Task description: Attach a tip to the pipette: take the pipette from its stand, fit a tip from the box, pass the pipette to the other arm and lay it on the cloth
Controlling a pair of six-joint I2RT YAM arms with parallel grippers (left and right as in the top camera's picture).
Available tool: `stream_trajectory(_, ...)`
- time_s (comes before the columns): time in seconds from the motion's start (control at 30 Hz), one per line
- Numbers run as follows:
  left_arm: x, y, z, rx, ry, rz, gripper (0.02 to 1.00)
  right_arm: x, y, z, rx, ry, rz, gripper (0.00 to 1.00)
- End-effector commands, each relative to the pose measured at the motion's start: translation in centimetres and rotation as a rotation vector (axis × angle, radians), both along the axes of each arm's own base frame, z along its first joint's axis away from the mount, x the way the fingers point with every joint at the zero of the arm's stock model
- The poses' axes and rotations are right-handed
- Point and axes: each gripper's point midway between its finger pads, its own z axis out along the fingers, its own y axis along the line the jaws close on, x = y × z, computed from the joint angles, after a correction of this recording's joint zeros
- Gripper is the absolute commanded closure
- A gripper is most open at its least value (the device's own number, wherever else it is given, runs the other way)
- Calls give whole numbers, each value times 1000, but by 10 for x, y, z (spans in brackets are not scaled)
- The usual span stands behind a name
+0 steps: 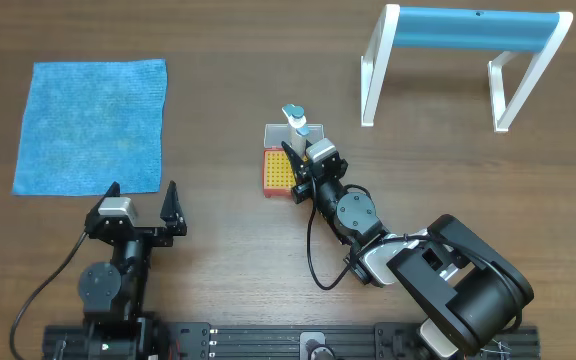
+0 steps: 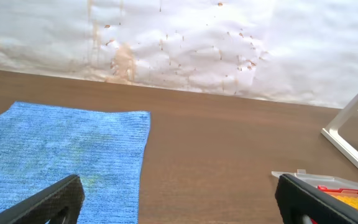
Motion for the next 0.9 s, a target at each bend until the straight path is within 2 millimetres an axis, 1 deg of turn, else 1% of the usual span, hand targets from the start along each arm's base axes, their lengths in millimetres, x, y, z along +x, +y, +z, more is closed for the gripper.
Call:
stream_trajectory(0.03,0,-2,-1,0,1,-15,23,0,-4,-37,-69,102,-23,930)
stream_trajectory(0.27,0,-2,-1,0,1,-15,23,-2,-5,-51,-106,148,-26,928)
stream_trajectory(0.9,0,-2,-1,0,1,-15,23,-2,-6,-57,-120,164,-26,930)
